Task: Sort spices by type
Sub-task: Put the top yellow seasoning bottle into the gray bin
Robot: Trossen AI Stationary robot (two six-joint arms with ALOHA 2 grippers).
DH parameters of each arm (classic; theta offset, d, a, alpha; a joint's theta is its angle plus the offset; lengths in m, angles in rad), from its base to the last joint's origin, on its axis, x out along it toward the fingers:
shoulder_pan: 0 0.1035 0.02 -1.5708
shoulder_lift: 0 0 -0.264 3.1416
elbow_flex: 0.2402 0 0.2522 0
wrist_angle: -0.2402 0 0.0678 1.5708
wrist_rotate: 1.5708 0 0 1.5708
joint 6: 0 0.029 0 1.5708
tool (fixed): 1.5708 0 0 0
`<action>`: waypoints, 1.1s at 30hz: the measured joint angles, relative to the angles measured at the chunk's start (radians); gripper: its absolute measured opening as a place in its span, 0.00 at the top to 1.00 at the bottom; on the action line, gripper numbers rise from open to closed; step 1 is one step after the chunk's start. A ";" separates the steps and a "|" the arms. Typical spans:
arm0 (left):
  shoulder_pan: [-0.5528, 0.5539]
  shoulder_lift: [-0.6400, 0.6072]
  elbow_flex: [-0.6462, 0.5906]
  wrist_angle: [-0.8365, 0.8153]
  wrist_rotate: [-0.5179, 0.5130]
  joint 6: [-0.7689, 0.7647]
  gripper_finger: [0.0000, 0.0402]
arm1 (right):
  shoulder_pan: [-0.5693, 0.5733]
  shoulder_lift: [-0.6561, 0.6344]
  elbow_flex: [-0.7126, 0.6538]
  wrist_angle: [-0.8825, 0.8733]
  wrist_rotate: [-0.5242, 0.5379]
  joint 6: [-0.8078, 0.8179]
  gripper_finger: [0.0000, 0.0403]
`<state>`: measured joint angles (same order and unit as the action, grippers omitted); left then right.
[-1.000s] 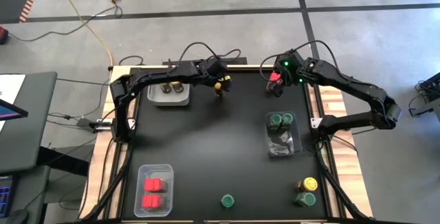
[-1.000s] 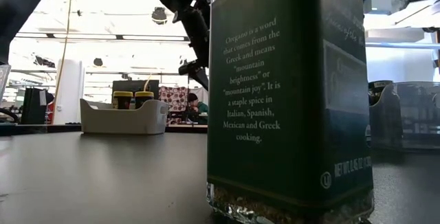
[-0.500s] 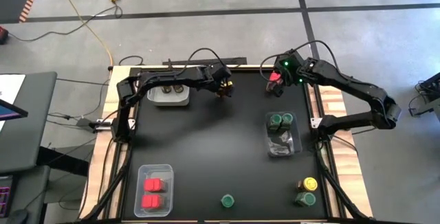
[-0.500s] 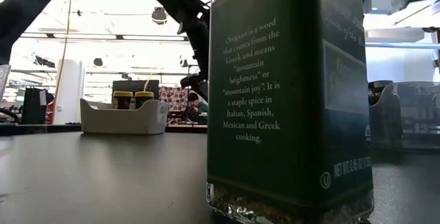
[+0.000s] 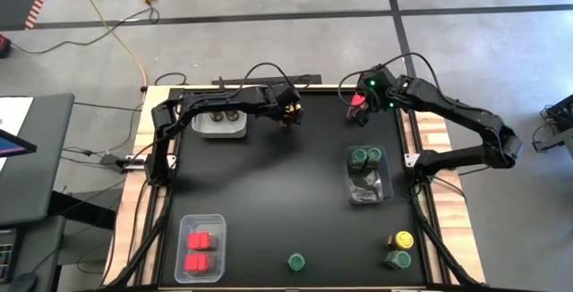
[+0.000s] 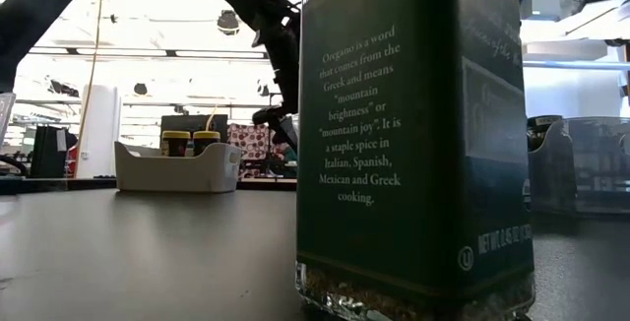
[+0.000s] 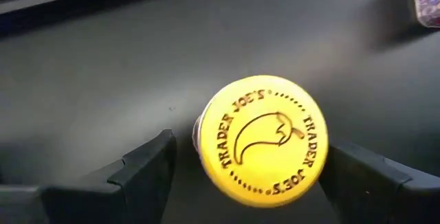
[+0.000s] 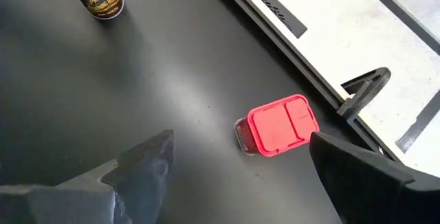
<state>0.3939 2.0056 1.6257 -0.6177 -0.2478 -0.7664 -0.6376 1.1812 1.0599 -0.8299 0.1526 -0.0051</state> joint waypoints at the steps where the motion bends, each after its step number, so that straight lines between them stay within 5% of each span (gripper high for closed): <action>1: 0.000 -0.001 0.000 -0.003 0.000 -0.004 0.23 | 0.000 0.000 0.000 0.000 0.000 0.000 0.10; 13: 0.001 -0.004 0.000 0.001 0.007 -0.016 0.50 | 0.000 0.000 0.000 0.001 -0.001 -0.004 0.10; 24: 0.040 -0.043 0.000 -0.044 0.124 0.331 0.74 | 0.000 0.000 0.000 0.001 -0.001 -0.003 0.10; 33: 0.048 -0.082 0.000 -0.061 0.199 0.357 0.98 | 0.000 0.001 0.000 0.007 -0.003 0.031 0.10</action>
<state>0.4419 1.9231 1.6260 -0.6788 -0.0492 -0.4091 -0.6376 1.1824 1.0599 -0.8226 0.1497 0.0254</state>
